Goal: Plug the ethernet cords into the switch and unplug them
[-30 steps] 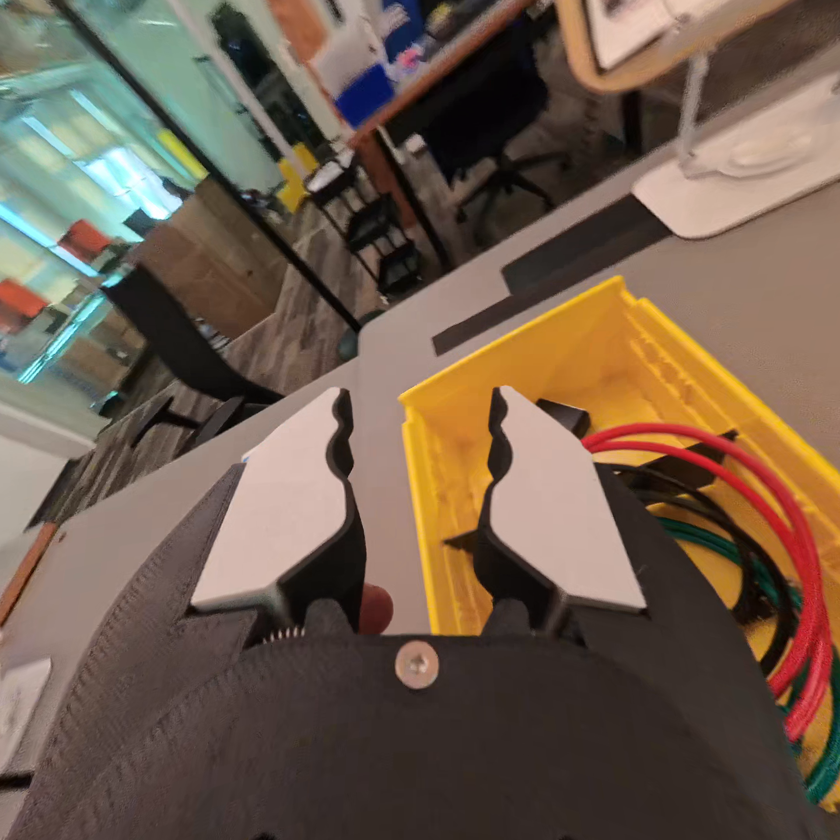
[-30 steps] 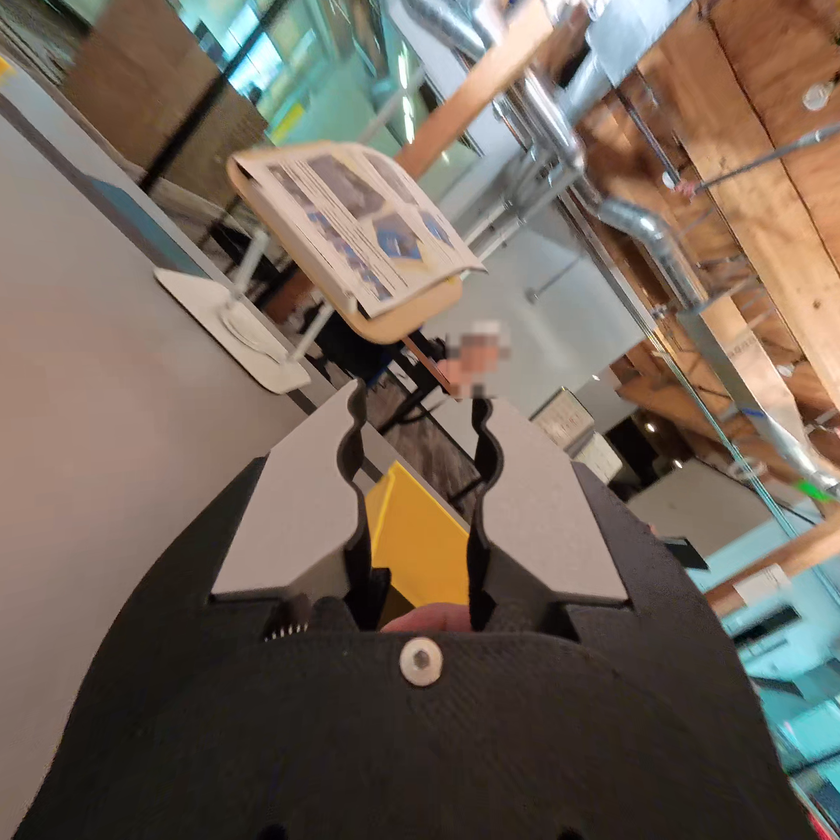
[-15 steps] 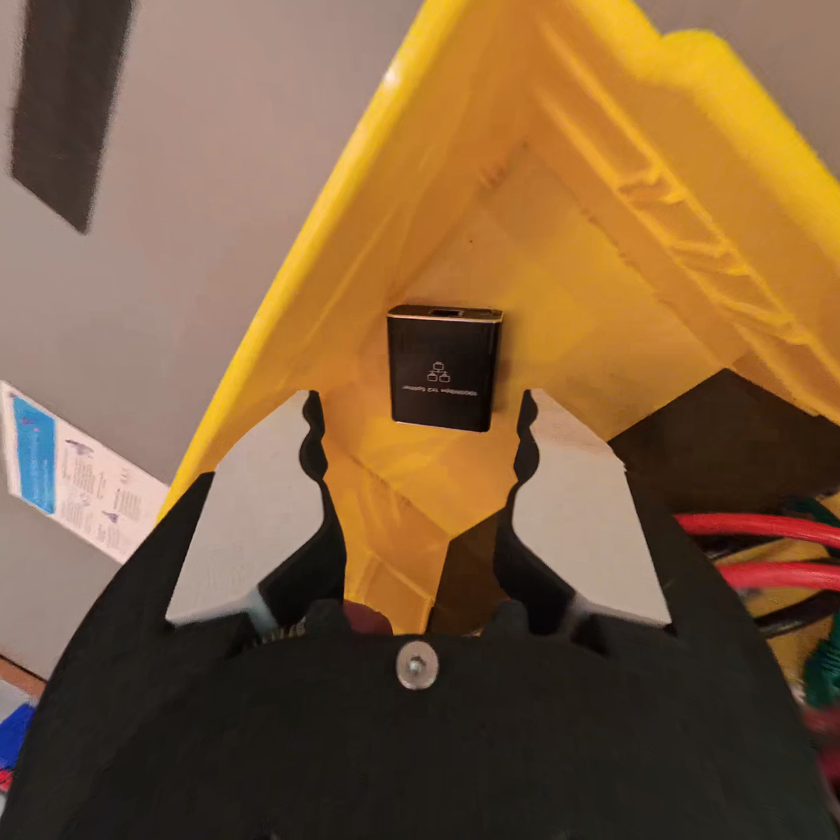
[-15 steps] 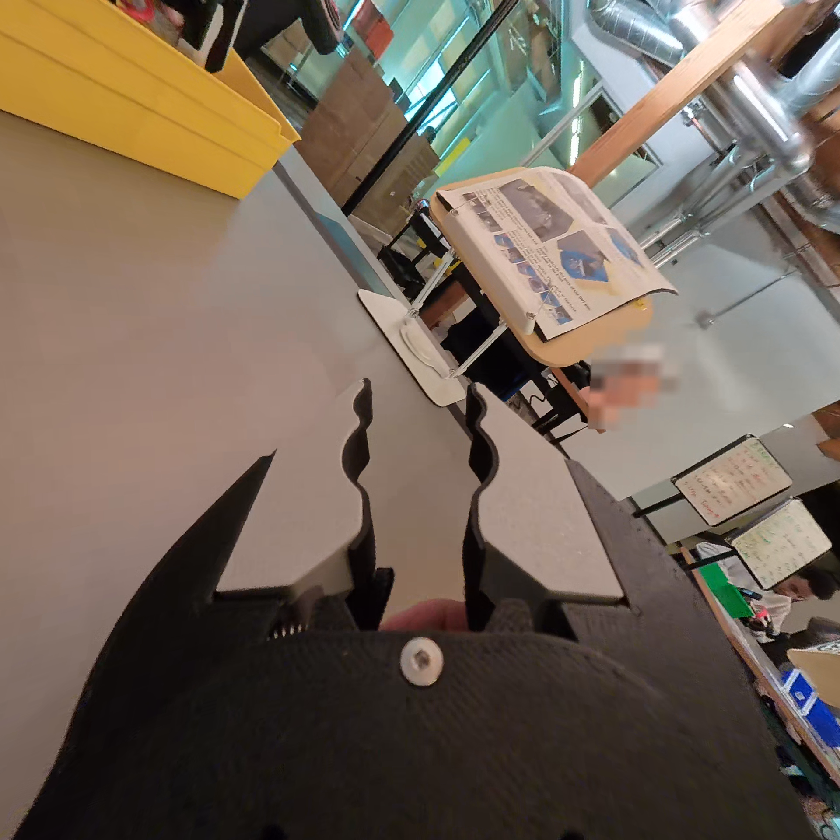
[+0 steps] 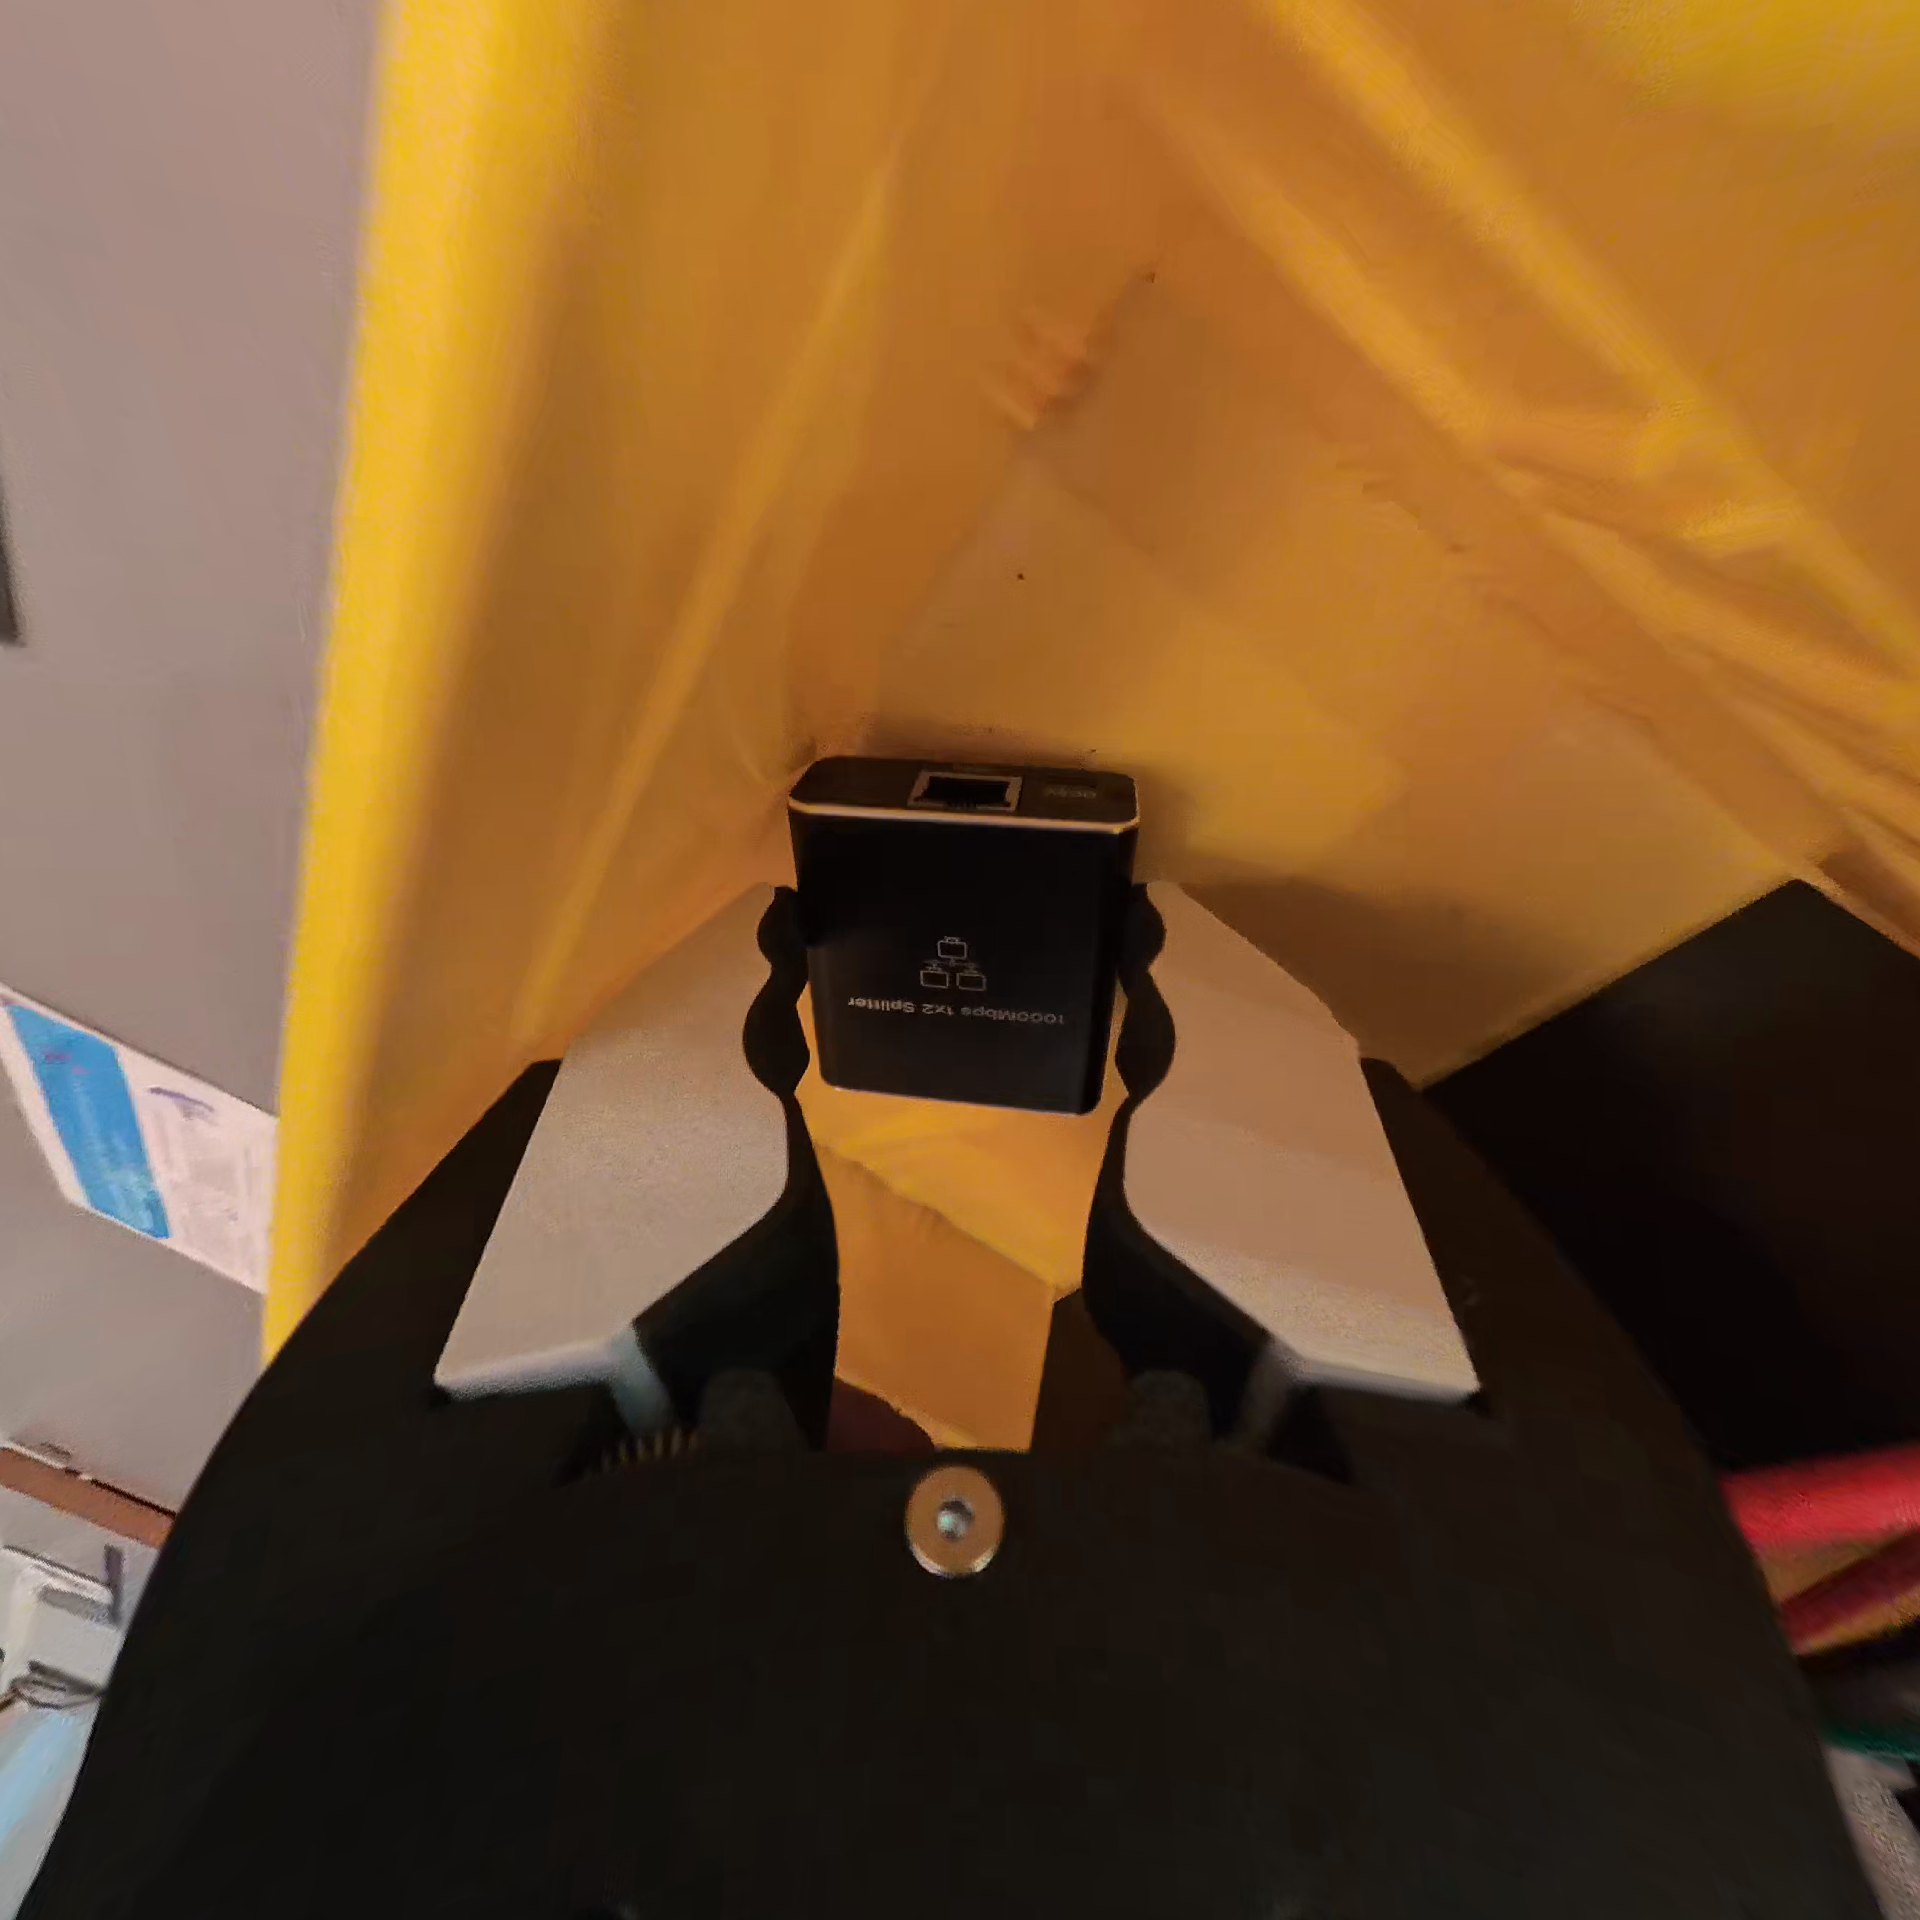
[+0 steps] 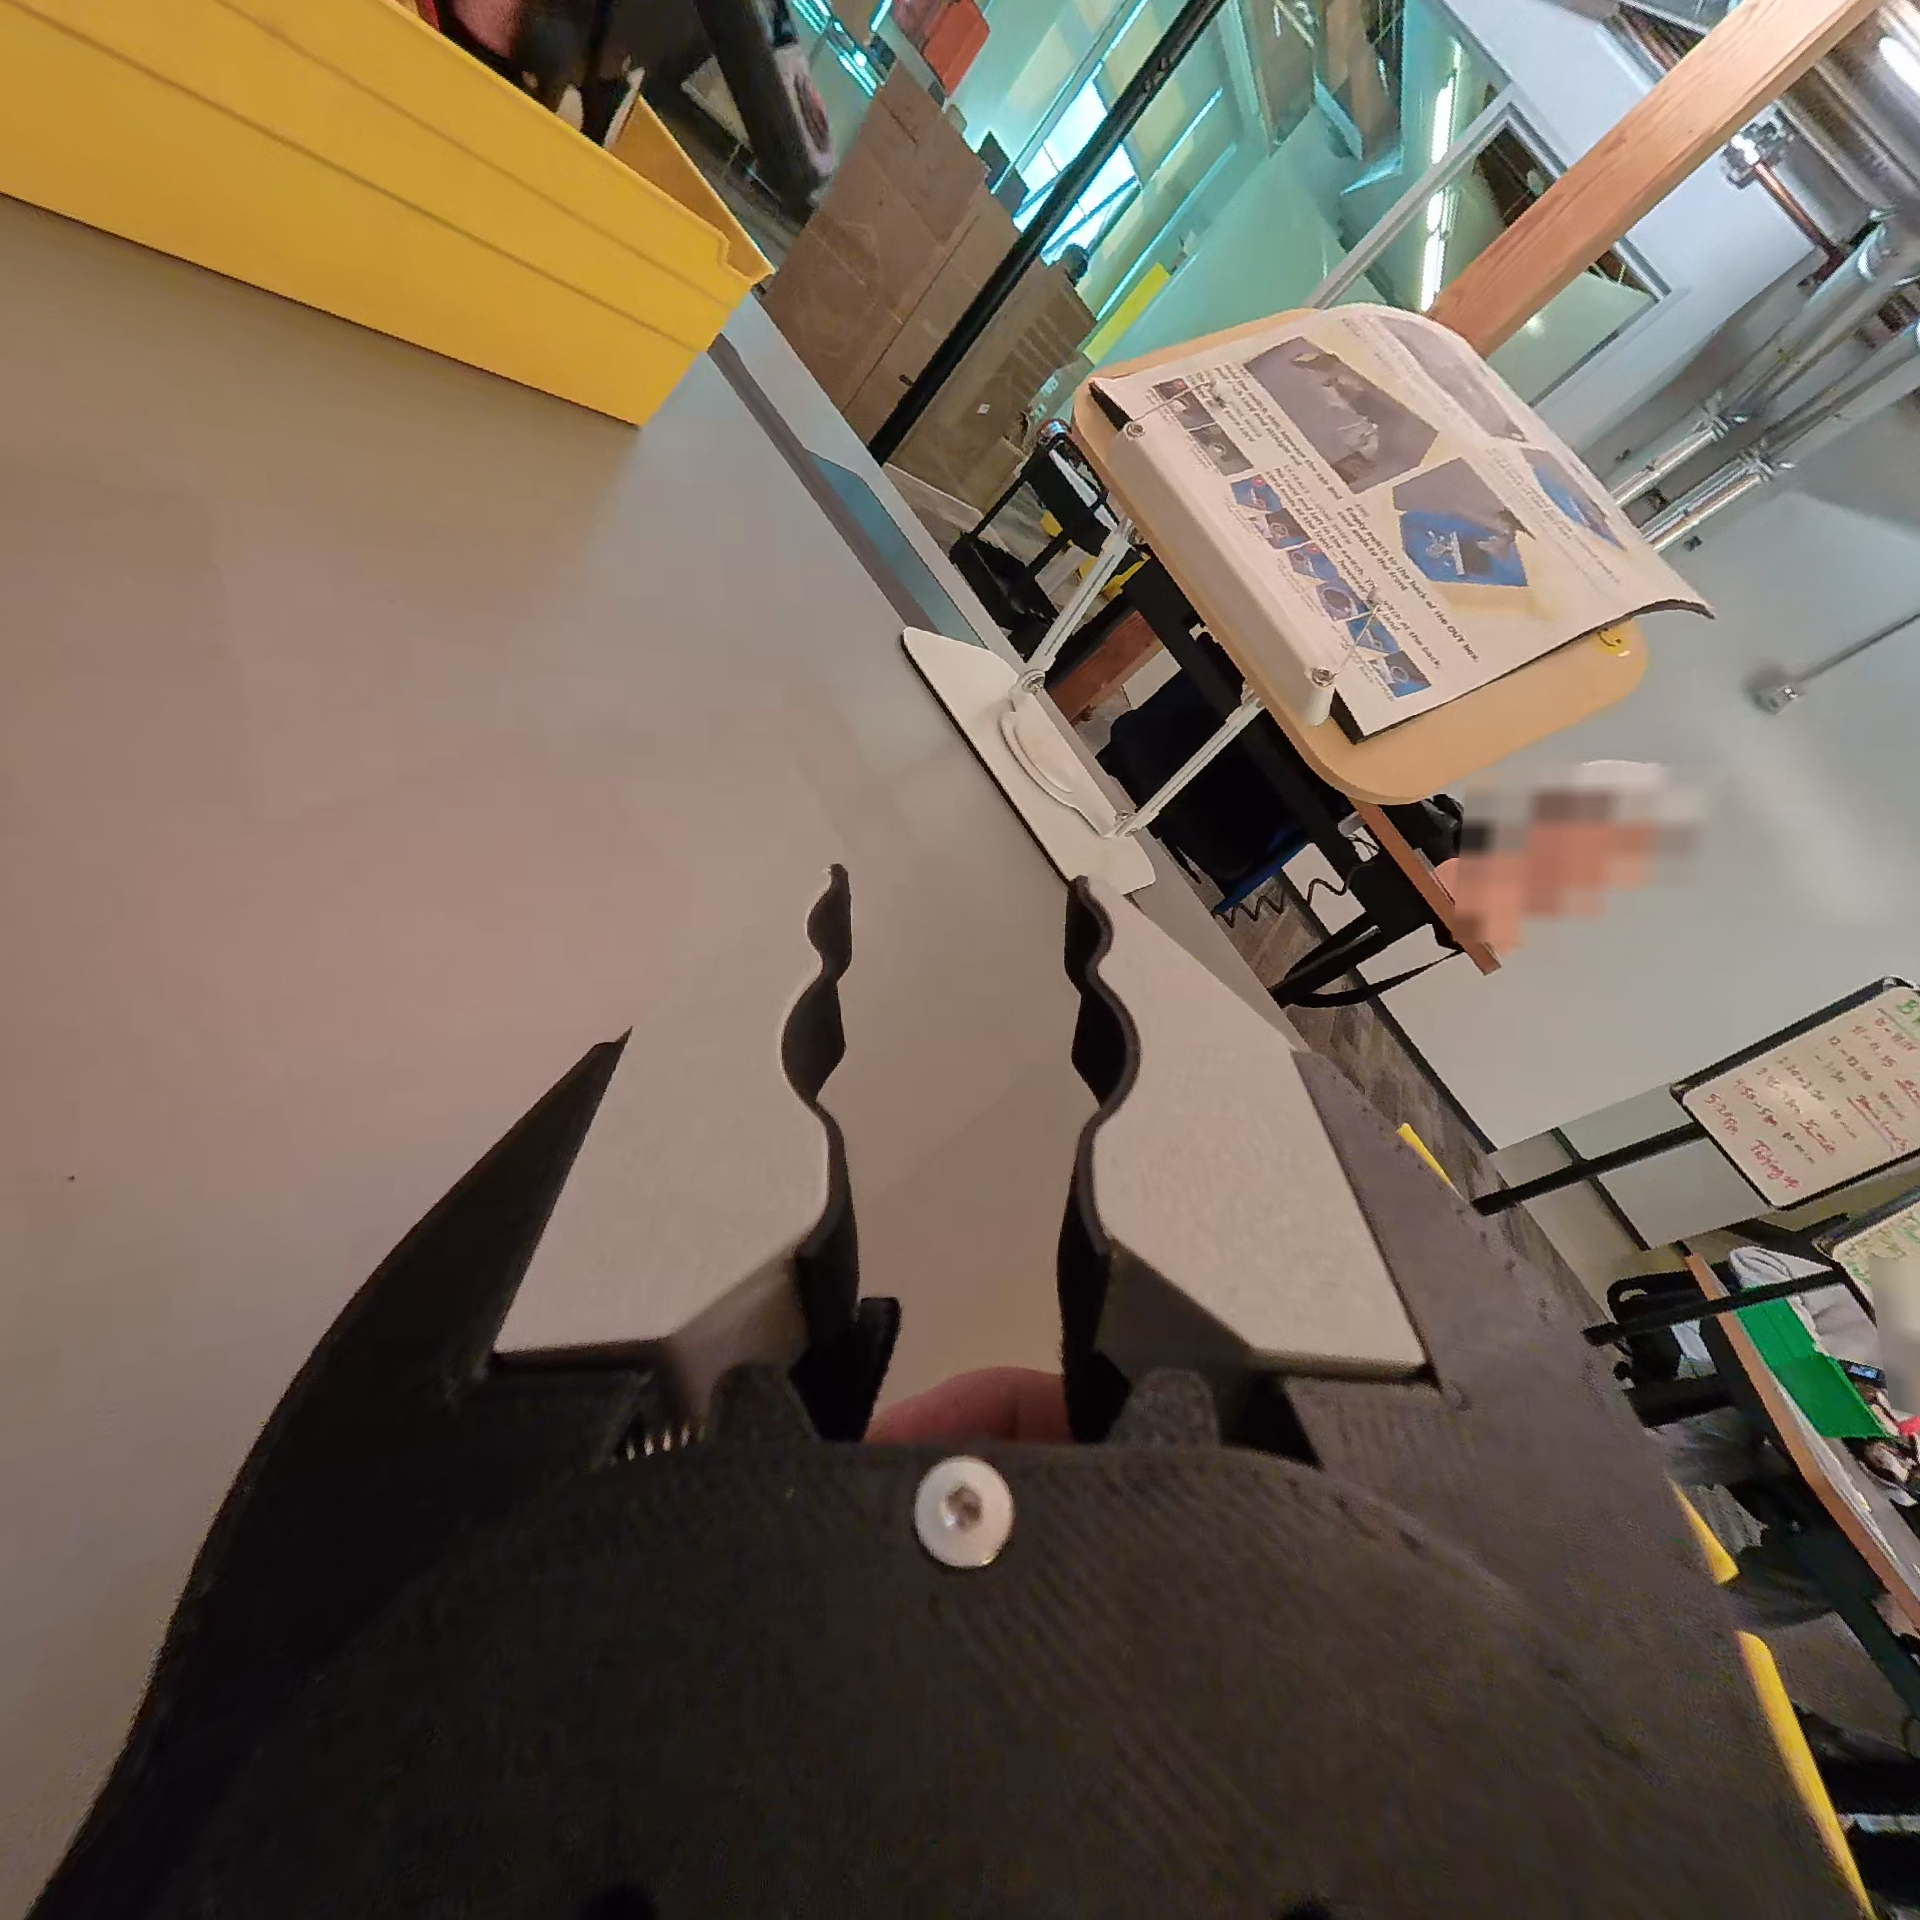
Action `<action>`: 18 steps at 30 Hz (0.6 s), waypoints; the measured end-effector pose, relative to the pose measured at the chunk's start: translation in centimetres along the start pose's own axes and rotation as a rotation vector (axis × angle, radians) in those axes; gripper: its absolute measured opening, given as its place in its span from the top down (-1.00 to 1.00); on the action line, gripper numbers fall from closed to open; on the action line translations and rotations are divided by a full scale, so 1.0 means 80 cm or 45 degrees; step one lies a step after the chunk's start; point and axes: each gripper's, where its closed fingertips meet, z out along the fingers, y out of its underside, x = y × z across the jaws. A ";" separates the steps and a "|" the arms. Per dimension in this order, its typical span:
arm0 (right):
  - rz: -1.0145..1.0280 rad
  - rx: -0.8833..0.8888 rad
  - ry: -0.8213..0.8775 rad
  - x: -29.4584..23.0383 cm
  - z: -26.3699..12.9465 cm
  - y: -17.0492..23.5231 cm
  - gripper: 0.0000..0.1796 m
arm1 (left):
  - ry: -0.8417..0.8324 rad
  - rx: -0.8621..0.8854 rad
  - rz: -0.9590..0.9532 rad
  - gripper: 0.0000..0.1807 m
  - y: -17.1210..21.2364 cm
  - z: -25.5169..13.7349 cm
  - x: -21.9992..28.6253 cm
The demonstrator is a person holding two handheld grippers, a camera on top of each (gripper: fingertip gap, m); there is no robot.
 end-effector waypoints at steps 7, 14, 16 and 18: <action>0.013 -0.005 -0.011 -0.002 0.001 0.002 0.56 | -0.302 0.266 0.018 0.36 -0.023 -0.107 -0.017; 0.028 -0.006 -0.003 0.000 0.003 -0.001 0.57 | -0.415 0.634 0.375 0.36 -0.138 -0.221 0.109; 0.027 -0.003 0.003 0.002 0.003 -0.001 0.57 | -0.396 0.650 0.522 0.36 -0.175 -0.221 0.165; 0.029 -0.010 0.008 0.004 0.005 0.003 0.57 | -0.336 0.643 0.647 0.36 -0.207 -0.207 0.219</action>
